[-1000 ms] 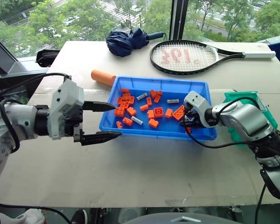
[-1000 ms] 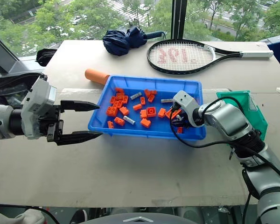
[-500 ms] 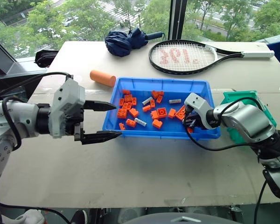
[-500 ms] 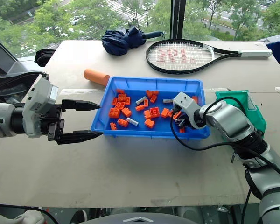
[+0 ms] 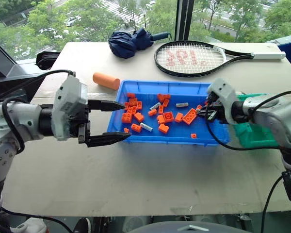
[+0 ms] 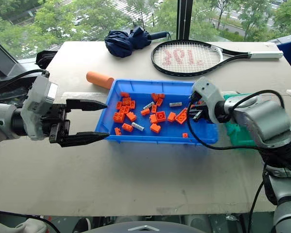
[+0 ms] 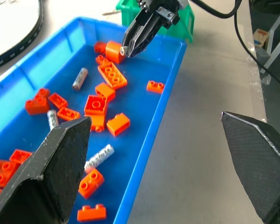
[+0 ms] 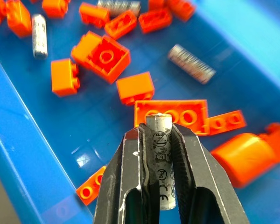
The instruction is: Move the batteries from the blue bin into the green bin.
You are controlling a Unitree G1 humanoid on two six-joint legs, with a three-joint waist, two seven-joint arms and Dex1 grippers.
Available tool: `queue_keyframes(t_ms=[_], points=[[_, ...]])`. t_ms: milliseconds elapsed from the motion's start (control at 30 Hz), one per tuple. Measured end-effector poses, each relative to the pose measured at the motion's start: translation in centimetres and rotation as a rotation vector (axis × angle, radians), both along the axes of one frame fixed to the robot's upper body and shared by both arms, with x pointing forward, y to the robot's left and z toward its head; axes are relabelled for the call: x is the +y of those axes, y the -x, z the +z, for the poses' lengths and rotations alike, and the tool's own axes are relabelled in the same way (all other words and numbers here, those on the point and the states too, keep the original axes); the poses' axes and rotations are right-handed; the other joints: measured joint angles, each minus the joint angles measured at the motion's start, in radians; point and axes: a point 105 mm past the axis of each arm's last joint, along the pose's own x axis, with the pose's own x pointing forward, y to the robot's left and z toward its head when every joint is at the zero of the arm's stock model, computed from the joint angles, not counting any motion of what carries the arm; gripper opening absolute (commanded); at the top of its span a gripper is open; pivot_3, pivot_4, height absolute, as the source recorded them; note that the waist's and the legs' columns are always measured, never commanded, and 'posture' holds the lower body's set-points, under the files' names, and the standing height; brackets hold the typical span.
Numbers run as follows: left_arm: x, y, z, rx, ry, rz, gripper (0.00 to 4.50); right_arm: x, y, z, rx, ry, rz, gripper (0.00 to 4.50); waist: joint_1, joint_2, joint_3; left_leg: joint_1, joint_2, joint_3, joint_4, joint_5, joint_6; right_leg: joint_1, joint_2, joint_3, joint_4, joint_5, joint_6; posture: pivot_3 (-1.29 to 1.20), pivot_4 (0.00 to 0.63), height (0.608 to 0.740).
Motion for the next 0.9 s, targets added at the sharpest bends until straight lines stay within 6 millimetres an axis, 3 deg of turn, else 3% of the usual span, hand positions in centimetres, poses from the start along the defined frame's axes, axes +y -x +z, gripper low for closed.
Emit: queue_keyframes(t_ms=[100,200,333,500,533,667,767,833,900], points=[[-0.9,-0.2,0.4,-0.009,0.050,-0.029,4.50,-3.0,0.3,2.2,-0.051,-0.017,-0.102,0.02,0.004,0.000,0.001,0.000,0.000,0.000,0.000,0.000,0.001,0.000,-0.001,0.000,0.001,0.000,0.000,0.00,0.150,0.740],[-2.6,-0.5,1.2,-0.031,0.129,-0.081,4.50,-7.5,0.8,3.4,-0.092,0.005,-0.257,0.02,0.005,-0.001,0.001,0.000,-0.001,0.000,0.001,0.000,0.001,0.001,-0.001,0.000,0.001,0.000,0.000,0.00,0.150,0.740],[-4.8,-0.9,1.6,-0.041,0.192,-0.140,4.50,-11.8,1.1,2.0,-0.058,0.031,-0.403,0.02,-0.002,-0.002,0.002,0.001,0.000,0.004,0.001,0.000,0.001,0.000,0.001,0.002,0.003,0.000,0.000,0.00,0.150,0.740],[-6.7,-1.5,2.0,-0.056,0.219,-0.185,4.50,-14.3,1.1,0.5,-0.048,0.056,-0.473,0.02,-0.018,-0.001,0.002,0.003,0.001,0.005,0.001,-0.001,0.002,0.000,0.003,0.003,0.006,0.000,0.001,0.00,0.150,0.740],[-6.7,-1.6,1.9,-0.053,0.214,-0.183,4.50,-14.7,1.1,0.4,-0.057,0.066,-0.480,0.96,-0.020,-0.001,0.002,0.003,0.001,0.005,0.001,-0.001,0.002,0.000,0.004,0.003,0.006,0.000,0.001,0.00,0.150,0.740],[-6.5,-1.9,1.5,-0.041,0.201,-0.171,4.50,-15.6,0.7,0.2,-0.098,0.090,-0.489,2.99,-0.024,-0.001,0.002,0.003,0.002,0.005,0.001,-0.001,0.001,0.000,0.008,0.004,0.006,-0.001,0.001,0.00,0.150,0.740],[-5.4,-2.0,0.5,-0.023,0.149,-0.135,4.50,-15.1,0.3,0.7,-0.138,0.096,-0.462,4.47,-0.026,-0.001,0.002,0.004,0.003,0.006,0.001,0.000,0.001,0.000,0.009,0.004,0.006,-0.001,0.001,0.00,0.150,0.740],[-4.1,-2.3,-0.5,-0.006,0.101,-0.087,4.50,-14.0,-0.2,1.4,-0.174,0.075,-0.418,4.47,-0.029,-0.001,0.003,0.004,0.004,0.006,0.001,0.000,0.001,0.000,0.009,0.005,0.007,-0.001,0.001,0.00,0.150,0.740],[-2.4,-2.6,-1.3,0.007,0.059,-0.028,4.50,-10.8,-1.4,2.4,-0.228,0.014,-0.310,4.47,-0.038,-0.001,0.003,0.006,0.005,0.007,0.001,0.000,0.001,0.000,0.010,0.005,0.007,-0.001,0.001,0.00,0.150,0.740]])
